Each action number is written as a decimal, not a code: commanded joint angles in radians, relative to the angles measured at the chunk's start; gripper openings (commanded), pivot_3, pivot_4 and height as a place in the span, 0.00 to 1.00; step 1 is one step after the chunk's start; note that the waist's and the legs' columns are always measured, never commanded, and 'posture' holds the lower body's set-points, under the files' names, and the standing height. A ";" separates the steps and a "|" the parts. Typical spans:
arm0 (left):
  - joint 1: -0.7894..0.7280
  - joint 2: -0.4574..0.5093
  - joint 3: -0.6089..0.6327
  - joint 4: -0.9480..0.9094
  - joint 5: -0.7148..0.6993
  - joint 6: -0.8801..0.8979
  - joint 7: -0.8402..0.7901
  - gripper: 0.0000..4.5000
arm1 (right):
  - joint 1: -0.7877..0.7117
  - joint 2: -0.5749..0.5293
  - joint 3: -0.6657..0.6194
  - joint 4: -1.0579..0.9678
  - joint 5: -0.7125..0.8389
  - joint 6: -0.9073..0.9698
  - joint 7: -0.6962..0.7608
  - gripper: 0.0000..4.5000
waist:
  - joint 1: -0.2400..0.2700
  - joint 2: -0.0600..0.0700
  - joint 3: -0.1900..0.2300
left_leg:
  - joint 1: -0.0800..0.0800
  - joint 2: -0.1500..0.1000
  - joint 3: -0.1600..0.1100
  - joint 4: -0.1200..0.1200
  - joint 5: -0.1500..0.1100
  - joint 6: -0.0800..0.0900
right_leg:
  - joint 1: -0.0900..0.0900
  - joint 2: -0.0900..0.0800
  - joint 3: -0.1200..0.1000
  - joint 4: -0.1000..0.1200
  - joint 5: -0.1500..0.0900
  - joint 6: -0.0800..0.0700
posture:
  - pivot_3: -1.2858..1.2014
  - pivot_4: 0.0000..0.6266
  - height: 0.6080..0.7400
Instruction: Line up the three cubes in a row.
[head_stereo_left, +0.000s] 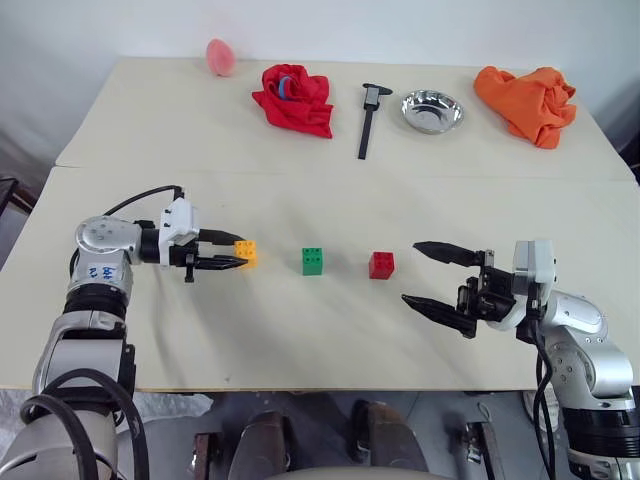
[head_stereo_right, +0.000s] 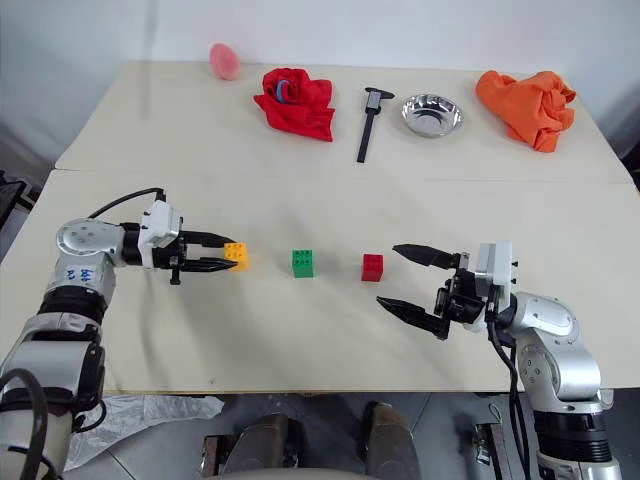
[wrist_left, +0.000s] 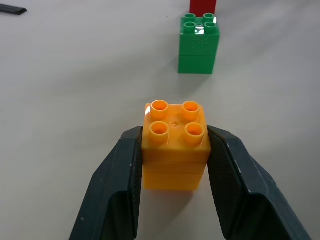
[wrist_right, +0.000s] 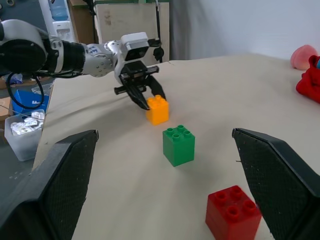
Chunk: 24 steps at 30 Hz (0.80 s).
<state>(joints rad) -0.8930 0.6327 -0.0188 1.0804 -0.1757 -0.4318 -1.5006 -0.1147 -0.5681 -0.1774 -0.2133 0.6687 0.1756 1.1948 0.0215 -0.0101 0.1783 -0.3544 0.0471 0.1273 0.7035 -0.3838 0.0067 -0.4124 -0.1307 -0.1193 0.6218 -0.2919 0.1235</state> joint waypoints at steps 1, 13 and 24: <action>-0.033 -0.026 -0.014 0.051 0.032 -0.024 -0.059 0.33 | 0.012 -0.023 -0.034 -0.051 0.024 0.002 -0.010 1.00 | 0.004 0.000 0.000 | 0.000 0.000 0.000 0.000 0.000 0.000 | 0.000 0.000 0.000 0.000 0.000 0.000 | 0.52 0.24 1.00; -0.076 -0.013 0.003 0.086 0.038 0.070 -0.082 0.87 | 0.015 -0.036 -0.040 -0.049 0.028 0.015 -0.017 1.00 | -0.009 0.000 0.000 | -0.002 0.000 -0.002 0.001 0.000 0.000 | -0.001 0.000 -0.002 0.000 0.000 0.000 | 0.52 0.24 1.00; 0.293 0.175 0.181 -0.389 -0.211 0.367 -0.047 0.99 | -0.097 -0.107 -0.079 0.247 0.020 -0.012 0.153 1.00 | -0.049 0.001 0.001 | -0.002 0.001 -0.003 0.000 0.000 0.000 | -0.001 -0.001 -0.002 0.000 0.000 0.000 | 0.52 0.24 1.00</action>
<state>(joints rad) -0.6364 0.7834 0.1043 0.7998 -0.3172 -0.1075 -1.5010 -0.1866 -0.6557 -0.2185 -0.0140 0.6691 0.1727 1.3142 -0.0276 -0.0094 0.1791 -0.3560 0.0479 0.1242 0.7031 -0.3838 0.0072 -0.4133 -0.1313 -0.1211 0.6217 -0.2920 0.1233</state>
